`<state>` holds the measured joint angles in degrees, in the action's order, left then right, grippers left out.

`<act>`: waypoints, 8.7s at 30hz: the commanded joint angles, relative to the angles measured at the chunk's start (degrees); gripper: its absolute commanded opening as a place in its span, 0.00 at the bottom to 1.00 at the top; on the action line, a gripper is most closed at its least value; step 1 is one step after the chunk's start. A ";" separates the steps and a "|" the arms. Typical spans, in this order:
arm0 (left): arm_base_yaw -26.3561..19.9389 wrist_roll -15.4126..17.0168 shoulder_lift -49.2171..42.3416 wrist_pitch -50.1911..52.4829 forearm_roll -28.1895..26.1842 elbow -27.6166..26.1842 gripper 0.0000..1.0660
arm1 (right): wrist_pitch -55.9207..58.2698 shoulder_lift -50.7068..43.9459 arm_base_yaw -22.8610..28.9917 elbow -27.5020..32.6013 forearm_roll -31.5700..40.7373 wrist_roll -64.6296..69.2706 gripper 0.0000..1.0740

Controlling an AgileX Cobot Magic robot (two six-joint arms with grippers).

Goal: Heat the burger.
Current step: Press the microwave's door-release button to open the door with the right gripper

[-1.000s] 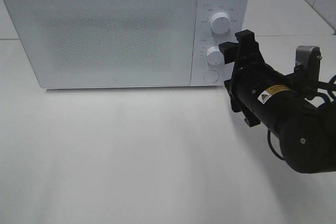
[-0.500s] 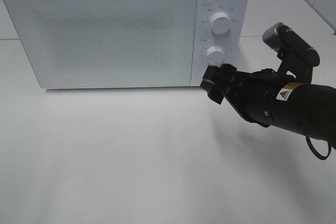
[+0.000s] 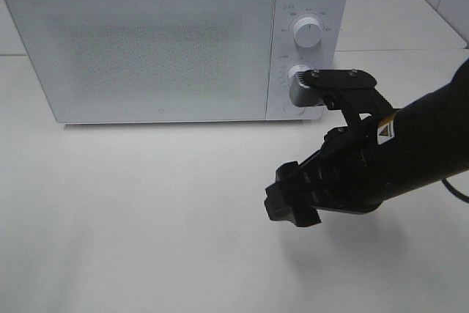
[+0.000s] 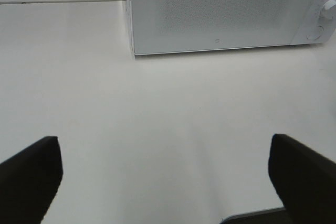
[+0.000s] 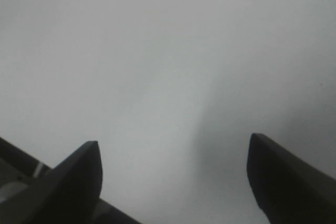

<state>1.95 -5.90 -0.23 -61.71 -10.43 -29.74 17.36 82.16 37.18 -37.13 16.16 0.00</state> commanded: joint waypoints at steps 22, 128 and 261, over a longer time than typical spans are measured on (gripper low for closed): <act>-0.23 -0.06 -1.03 0.52 0.06 0.17 0.94 | 39.30 -26.64 -0.23 -9.28 -16.16 10.77 0.69; -0.23 -0.06 -0.97 0.52 0.00 0.17 0.94 | -20.05 -26.76 -26.41 6.76 -21.08 6.65 0.69; -0.23 -0.06 -0.97 0.52 0.00 0.17 0.94 | -65.78 33.00 -5.27 -5.21 13.64 79.41 0.00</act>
<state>1.95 -5.90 -0.23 -61.71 -10.43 -29.74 -48.93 114.53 33.00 -40.97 31.11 79.47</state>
